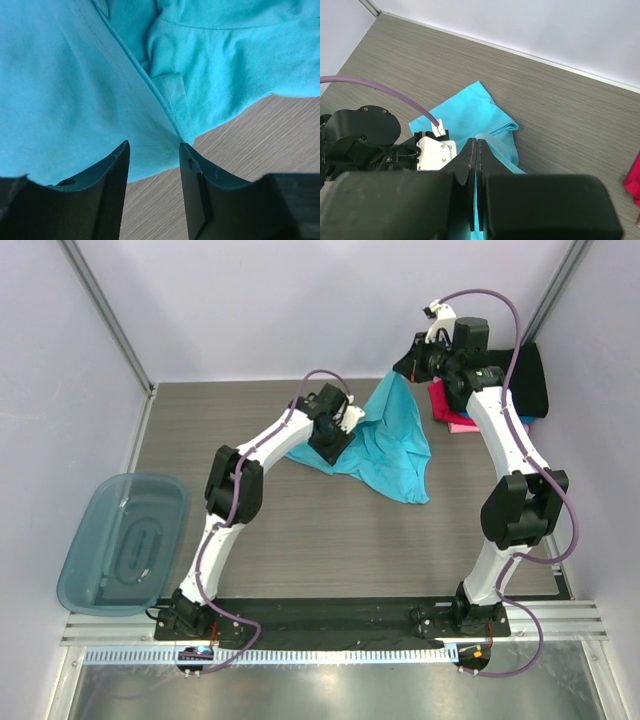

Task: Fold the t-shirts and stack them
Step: Flatten the tshirt out

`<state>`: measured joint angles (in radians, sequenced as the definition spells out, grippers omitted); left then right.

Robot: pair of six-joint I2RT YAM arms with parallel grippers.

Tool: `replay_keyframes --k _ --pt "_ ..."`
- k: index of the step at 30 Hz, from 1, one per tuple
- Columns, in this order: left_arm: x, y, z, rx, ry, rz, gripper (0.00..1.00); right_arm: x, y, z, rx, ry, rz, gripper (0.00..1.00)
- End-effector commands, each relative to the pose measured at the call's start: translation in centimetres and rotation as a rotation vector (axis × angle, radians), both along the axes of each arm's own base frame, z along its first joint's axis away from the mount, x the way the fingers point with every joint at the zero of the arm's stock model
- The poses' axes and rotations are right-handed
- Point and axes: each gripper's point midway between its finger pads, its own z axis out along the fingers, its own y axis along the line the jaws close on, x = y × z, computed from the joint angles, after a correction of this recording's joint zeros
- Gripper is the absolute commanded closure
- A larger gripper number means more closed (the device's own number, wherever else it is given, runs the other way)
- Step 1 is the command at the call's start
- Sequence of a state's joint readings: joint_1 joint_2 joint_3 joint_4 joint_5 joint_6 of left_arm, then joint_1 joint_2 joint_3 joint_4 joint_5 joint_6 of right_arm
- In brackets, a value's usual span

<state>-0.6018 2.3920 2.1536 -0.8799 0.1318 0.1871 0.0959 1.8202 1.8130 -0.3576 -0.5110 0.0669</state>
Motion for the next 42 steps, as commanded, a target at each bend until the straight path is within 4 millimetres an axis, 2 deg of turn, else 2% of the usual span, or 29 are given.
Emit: replay_keyframes --k 1,3,7,14,17,18,19,21,22,26,27,28,29,30,31,32,33,34,35,36,37,38,39,40,41,42 --pt "-0.5 -0.6 1.8 -0.016 -0.023 -0.015 0.55 0.1 -0.3 1.8 0.003 -0.067 -0.006 0.99" --pt "-0.6 -0.6 0.5 0.007 -0.009 -0.014 0.55 -0.1 -0.3 1.6 0.000 -0.063 -0.007 0.99" --pt "-0.5 -0.7 -0.4 0.021 0.001 -0.020 0.56 -0.3 -0.4 1.6 -0.004 -0.064 -0.009 0.99" --pt "-0.8 -0.9 -0.5 0.038 -0.005 -0.036 0.56 -0.1 -0.4 1.1 -0.003 -0.057 -0.009 0.99" --pt "-1.0 -0.8 -0.8 0.052 -0.002 -0.035 0.64 0.1 -0.4 1.0 0.002 -0.054 -0.013 0.99" --pt "-1.0 -0.7 -0.7 0.050 -0.004 -0.031 0.77 0.2 -0.5 1.2 0.004 -0.059 -0.015 0.99" --pt "-0.9 -0.7 -0.6 0.051 -0.008 -0.030 0.85 0.2 -0.4 1.3 0.005 -0.061 -0.012 0.99" --pt "-0.7 -0.6 0.6 0.045 -0.034 -0.026 1.00 0.3 -0.6 1.4 0.008 -0.063 -0.016 0.99" --pt "-0.7 -0.4 1.0 0.049 -0.046 -0.020 1.00 0.4 -0.6 1.6 0.009 -0.067 -0.016 0.99" --pt "-0.1 0.8 5.3 0.025 -0.119 0.004 1.00 1.0 -1.2 2.6 -0.003 -0.097 -0.043 0.99" --pt "0.4 1.8 8.9 -0.007 -0.177 0.027 1.00 1.3 -1.5 3.8 -0.009 -0.128 -0.052 0.99" --pt "0.7 2.6 10.5 -0.013 -0.217 0.043 1.00 1.8 -2.1 4.4 -0.017 -0.146 -0.071 0.99" --pt "0.7 3.6 11.9 -0.022 -0.241 0.058 1.00 2.2 -2.8 6.3 -0.016 -0.189 -0.087 0.99" --pt "0.9 5.4 15.2 -0.047 -0.297 0.091 1.00 2.9 -3.4 6.4 -0.017 -0.194 -0.100 0.99" --pt "0.8 6.7 16.8 -0.054 -0.325 0.101 1.00 3.2 -3.9 7.1 -0.024 -0.214 -0.111 0.99" --pt "0.5 7.8 17.6 -0.052 -0.333 0.110 1.00 3.6 -4.3 7.8 -0.026 -0.231 -0.124 0.99" --pt "0.5 9.5 18.5 -0.048 -0.347 0.132 1.00 3.8 -5.1 9.4 -0.030 -0.268 -0.142 0.99" --pt "-0.4 10.9 21.2 -0.068 -0.393 0.146 1.00 4.0 -5.4 9.9 -0.032 -0.278 -0.150 0.99" --pt "-1.0 12.0 21.0 -0.053 -0.388 0.147 1.00 3.8 -5.6 11.1 -0.029 -0.291 -0.152 0.99" --pt "-1.5 13.3 21.6 -0.051 -0.400 0.163 1.00 3.6 -5.5 11.6 -0.025 -0.292 -0.148 0.99" --pt "-2.7 14.2 23.5 -0.065 -0.441 0.163 1.00 3.2 -5.4 11.9 -0.028 -0.293 -0.140 0.99" --pt "-3.4 15.2 24.1 -0.034 -0.469 0.156 1.00 2.2 -5.3 12.4 -0.039 -0.295 -0.129 0.99" --pt "-4.6 15.6 22.9 -0.019 -0.442 0.145 1.00 1.6 -5.2 12.4 -0.043 -0.288 -0.118 0.99" --pt "-5.4 16.0 23.0 -0.017 -0.442 0.141 1.00 0.8 -5.2 12.4 -0.045 -0.276 -0.108 0.99" --pt "-7.0 16.6 24.2 -0.035 -0.466 0.137 1.00 -0.8 -4.8 11.8 -0.043 -0.236 -0.083 0.99" --pt "-8.2 17.0 22.7 -0.018 -0.425 0.134 1.00 -1.7 -4.7 11.7 -0.066 -0.235 -0.067 0.99"
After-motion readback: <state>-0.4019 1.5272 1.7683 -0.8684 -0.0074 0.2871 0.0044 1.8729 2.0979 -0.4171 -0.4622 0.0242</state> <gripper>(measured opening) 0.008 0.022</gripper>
